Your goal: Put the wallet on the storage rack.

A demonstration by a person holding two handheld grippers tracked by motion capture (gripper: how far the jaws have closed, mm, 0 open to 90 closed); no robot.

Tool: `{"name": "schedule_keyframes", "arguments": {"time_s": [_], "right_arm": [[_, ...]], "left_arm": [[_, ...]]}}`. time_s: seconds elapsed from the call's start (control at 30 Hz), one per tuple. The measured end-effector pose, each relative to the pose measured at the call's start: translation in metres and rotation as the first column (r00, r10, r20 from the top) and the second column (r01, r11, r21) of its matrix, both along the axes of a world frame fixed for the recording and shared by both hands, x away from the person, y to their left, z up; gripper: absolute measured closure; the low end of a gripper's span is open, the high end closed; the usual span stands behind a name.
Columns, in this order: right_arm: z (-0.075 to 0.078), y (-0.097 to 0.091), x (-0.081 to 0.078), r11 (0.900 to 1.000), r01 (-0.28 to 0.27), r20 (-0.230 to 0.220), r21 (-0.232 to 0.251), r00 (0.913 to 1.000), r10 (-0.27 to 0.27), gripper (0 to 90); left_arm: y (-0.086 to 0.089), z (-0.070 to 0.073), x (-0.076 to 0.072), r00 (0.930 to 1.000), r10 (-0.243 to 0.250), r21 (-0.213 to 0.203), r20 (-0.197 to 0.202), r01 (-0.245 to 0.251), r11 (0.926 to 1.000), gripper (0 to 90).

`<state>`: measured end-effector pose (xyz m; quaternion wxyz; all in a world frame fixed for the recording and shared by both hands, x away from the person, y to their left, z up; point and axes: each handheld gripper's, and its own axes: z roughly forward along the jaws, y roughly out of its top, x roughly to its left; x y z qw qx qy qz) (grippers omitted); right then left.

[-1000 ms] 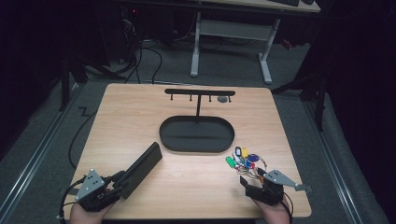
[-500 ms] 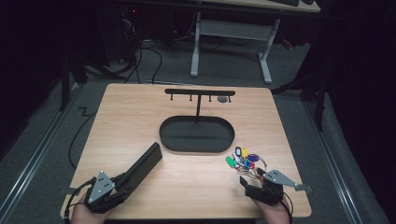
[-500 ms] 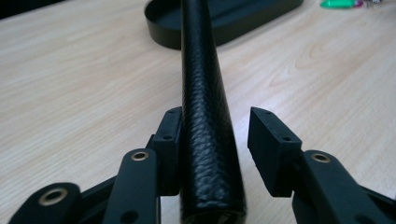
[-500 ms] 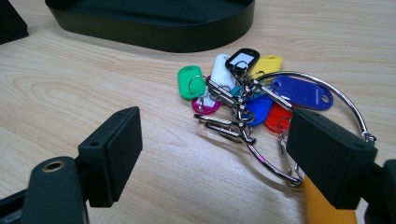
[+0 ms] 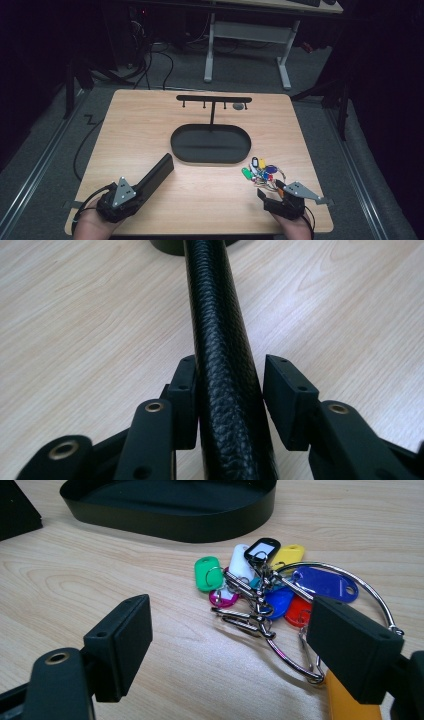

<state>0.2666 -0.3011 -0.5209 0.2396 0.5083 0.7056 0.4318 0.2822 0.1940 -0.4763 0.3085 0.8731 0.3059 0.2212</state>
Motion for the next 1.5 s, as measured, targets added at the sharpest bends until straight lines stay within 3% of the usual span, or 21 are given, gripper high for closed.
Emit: {"name": "schedule_keyframes", "arguments": {"time_s": [0.03, 0.17, 0.23, 0.6, 0.83, 1.13, 1.23, 1.4, 1.5], "right_arm": [[0.0, 0.0, 0.0, 1.0, -0.004, 0.001, 0.001, 1.0, 0.004, 18.7], [0.001, 0.001, 0.0, 0.9999, -0.005, -0.002, 0.009, 1.0, 0.005, 18.7], [0.0, 0.002, 0.0, 0.9999, -0.015, -0.003, 0.005, 0.9999, 0.015, 18.7], [0.0, 0.004, 0.002, 0.9996, -0.028, -0.005, -0.003, 0.9996, 0.028, 18.8], [0.001, 0.003, 0.003, 1.0, -0.005, 0.008, 0.005, 1.0, 0.005, 15.8], [0.0, 0.006, 0.005, 0.9998, -0.004, 0.003, -0.021, 1.0, 0.004, 15.5], [-0.001, 0.007, 0.004, 0.9998, -0.006, 0.001, -0.019, 1.0, 0.006, 15.5], [-0.001, 0.007, 0.004, 0.9998, -0.012, -0.005, -0.017, 0.9999, 0.012, 15.5], [-0.001, 0.008, 0.005, 0.9996, -0.018, -0.003, -0.021, 0.9998, 0.018, 15.5]], "left_arm": [[0.0, 0.004, 0.001, 0.9999, -0.004, 0.033, -0.017, 0.004, 0.9994, 58.3], [0.0, 0.009, 0.002, 0.9994, -0.011, 0.057, -0.034, 0.013, 0.9983, 57.6], [-0.001, 0.014, 0.004, 0.9979, -0.022, 0.088, -0.062, 0.028, 0.9958, 57.7], [-0.009, 0.032, 0.021, 0.9893, -0.036, 0.138, -0.141, 0.055, 0.9889, 56.8], [-0.019, 0.038, 0.034, 0.9803, 0.004, 0.193, -0.198, 0.035, 0.9805, 58.9], [-0.027, 0.042, 0.044, 0.9682, 0.033, 0.213, -0.248, 0.022, 0.9769, 62.5], [-0.028, 0.04, 0.047, 0.9608, 0.05, 0.217, -0.273, 0.011, 0.9762, 65.0], [-0.026, 0.041, 0.051, 0.9504, 0.041, 0.193, -0.308, 0.02, 0.981, 70.8], [-0.024, 0.041, 0.052, 0.954, 0.029, 0.191, -0.298, 0.03, 0.9811, 73.7]]}}
